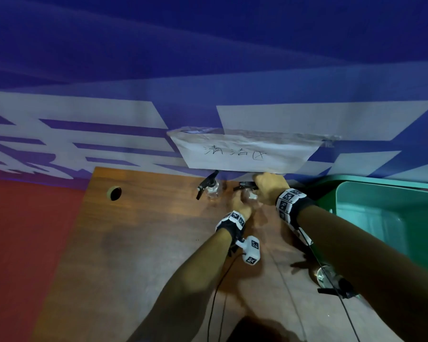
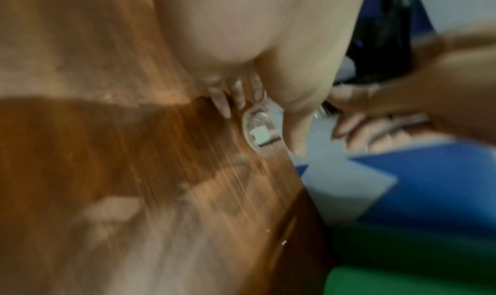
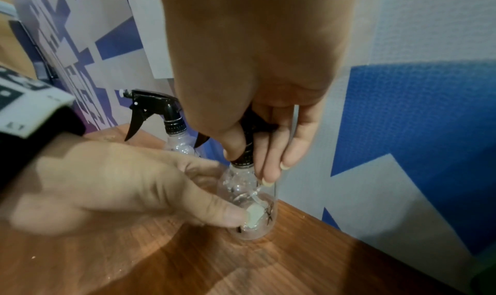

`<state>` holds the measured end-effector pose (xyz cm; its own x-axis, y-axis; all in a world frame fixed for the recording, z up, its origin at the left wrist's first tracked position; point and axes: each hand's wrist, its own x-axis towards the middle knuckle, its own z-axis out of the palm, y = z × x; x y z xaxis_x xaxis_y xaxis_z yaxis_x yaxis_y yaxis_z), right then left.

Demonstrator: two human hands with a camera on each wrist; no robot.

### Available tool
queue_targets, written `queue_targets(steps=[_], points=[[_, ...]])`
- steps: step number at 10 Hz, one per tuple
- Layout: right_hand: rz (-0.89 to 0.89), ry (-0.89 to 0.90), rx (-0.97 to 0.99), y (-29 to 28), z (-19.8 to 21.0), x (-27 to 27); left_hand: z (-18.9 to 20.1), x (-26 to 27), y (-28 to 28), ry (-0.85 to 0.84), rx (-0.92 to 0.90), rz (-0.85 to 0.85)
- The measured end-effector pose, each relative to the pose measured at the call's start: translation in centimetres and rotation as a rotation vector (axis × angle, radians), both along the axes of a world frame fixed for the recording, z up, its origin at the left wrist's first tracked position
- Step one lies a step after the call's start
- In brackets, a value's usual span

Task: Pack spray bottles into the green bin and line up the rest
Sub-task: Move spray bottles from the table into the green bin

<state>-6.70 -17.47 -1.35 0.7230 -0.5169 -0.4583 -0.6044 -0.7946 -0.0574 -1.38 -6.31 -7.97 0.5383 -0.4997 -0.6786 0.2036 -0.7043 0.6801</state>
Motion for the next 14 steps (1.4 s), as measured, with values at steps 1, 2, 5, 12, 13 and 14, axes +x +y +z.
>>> queue_targets(steps=[1,2,5,12,13,14], points=[[0.023,0.02,0.013,-0.2,-0.1,0.3,-1.2,0.2,-0.9,-0.068,0.013,-0.125],[0.029,0.022,0.023,-0.1,0.2,0.4,-0.5,0.4,-1.0,-0.223,0.006,-0.206],[0.004,-0.15,-0.03,1.3,-0.2,-1.3,0.3,0.9,-0.8,-0.428,-0.088,-0.343],[-0.177,-0.197,0.041,2.3,-1.1,-1.2,1.6,1.3,-0.8,-0.417,0.009,-0.408],[-0.197,-0.225,0.053,2.3,-1.6,-1.5,1.7,1.2,-0.8,-0.437,0.0,-0.403],[-0.195,-0.217,0.042,2.3,-1.6,-1.4,1.7,1.3,-0.7,-0.418,0.003,-0.385]])
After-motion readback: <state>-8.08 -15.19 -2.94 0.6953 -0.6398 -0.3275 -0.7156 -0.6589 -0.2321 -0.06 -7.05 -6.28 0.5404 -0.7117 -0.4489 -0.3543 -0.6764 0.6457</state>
